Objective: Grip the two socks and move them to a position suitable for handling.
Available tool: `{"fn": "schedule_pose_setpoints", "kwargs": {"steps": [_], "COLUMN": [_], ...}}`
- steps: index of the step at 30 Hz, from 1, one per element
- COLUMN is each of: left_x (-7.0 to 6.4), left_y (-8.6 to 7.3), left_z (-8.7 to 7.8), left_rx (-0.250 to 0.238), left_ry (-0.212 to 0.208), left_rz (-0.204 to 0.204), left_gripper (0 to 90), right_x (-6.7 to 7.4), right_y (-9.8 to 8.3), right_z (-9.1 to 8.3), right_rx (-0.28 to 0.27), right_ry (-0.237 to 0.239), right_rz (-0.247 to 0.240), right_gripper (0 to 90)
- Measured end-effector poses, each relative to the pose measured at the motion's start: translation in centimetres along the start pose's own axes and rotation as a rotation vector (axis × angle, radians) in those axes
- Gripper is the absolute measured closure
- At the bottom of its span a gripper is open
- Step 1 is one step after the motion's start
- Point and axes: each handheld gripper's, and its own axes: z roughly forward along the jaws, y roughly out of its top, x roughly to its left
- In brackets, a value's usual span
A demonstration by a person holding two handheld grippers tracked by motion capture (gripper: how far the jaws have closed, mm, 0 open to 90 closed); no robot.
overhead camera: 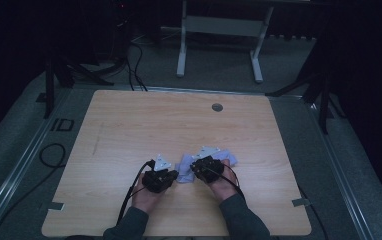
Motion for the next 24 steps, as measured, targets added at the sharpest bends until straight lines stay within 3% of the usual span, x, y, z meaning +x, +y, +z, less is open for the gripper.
{"fn": "schedule_pose_setpoints", "kwargs": {"steps": [11,15,16,19,20,24], "left_x": [-0.1,-0.4,-0.5,-0.6,-0.6,-0.7], "left_y": [-0.1,0.0,0.0,0.1,0.1,0.2], "left_z": [0.5,0.5,0.5,0.5,0.5,0.5], "left_rx": [0.018,0.024,0.032,0.034,0.037,0.040], "left_ry": [0.008,0.019,0.026,0.033,0.035,0.039], "left_rz": [0.001,0.020,0.037,0.044,0.049,0.052], "left_gripper": [86.8,87.8,88.1,88.7,88.7,89.1], "right_x": [-0.6,-1.0,-1.1,-1.2,-1.2,-1.0], "right_y": [0.7,0.7,0.6,0.5,0.7,0.9], "right_z": [0.6,1.7,2.3,2.7,2.7,2.7], "right_rx": [-0.019,0.014,0.047,0.059,0.069,0.071], "right_ry": [0.017,0.038,0.043,0.051,0.060,0.054], "right_rz": [0.040,0.057,0.064,0.073,0.075,0.059], "right_gripper": [77.2,72.8,73.8,78.6,85.3,88.1]}}
